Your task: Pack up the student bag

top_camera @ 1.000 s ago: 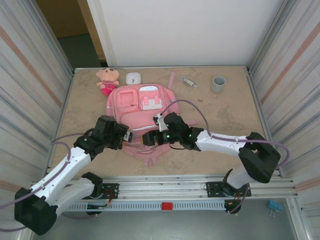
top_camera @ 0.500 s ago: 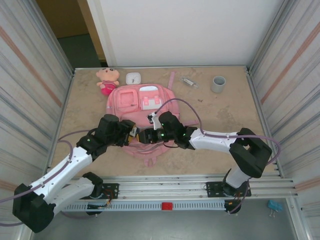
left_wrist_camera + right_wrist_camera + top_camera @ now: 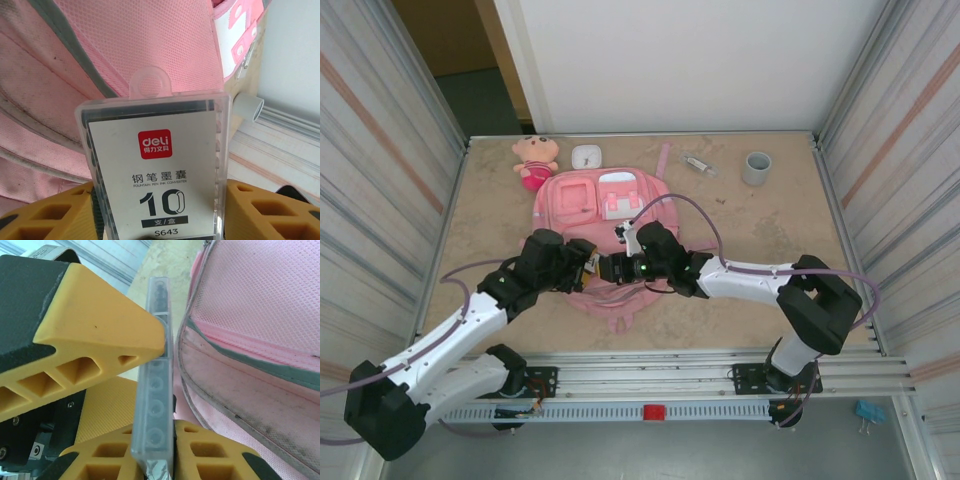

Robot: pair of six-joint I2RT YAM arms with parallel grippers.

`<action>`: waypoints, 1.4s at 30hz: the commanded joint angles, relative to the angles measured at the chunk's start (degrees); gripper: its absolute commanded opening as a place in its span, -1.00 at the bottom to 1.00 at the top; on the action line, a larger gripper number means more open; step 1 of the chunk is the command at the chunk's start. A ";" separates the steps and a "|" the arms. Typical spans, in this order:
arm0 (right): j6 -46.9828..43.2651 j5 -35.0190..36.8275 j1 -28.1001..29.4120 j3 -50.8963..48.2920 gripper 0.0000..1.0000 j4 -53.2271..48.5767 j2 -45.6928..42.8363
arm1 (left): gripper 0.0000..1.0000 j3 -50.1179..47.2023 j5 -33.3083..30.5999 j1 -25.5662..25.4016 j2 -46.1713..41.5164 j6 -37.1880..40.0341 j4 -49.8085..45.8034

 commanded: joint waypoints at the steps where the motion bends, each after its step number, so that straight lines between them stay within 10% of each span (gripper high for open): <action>1: -1.48 1.42 -0.08 0.00 -0.67 0.07 -2.77 | 0.25 0.34 0.16 -0.87 0.07 -0.23 1.59; 10: -2.75 3.57 -4.56 -6.78 -0.75 -7.24 -13.23 | 0.61 5.72 -8.24 -2.02 0.62 13.28 -8.77; 23: -0.77 -9.66 -24.24 -11.78 -0.76 -14.59 -25.33 | 0.73 16.49 -29.63 -4.56 2.43 61.98 -18.67; 30: -0.77 -13.18 -30.60 -11.78 -0.76 -19.06 -28.15 | 0.61 9.64 -19.34 -4.56 -4.06 99.36 -1.04; 37: -0.56 -13.00 -32.27 -12.26 -0.76 -22.16 -29.94 | 0.63 12.09 -1.33 -5.08 5.46 124.57 -9.12; 42: -0.28 -12.65 -32.35 -12.75 -0.76 -23.25 -30.64 | 0.80 9.87 -5.39 -6.77 12.37 132.52 -3.93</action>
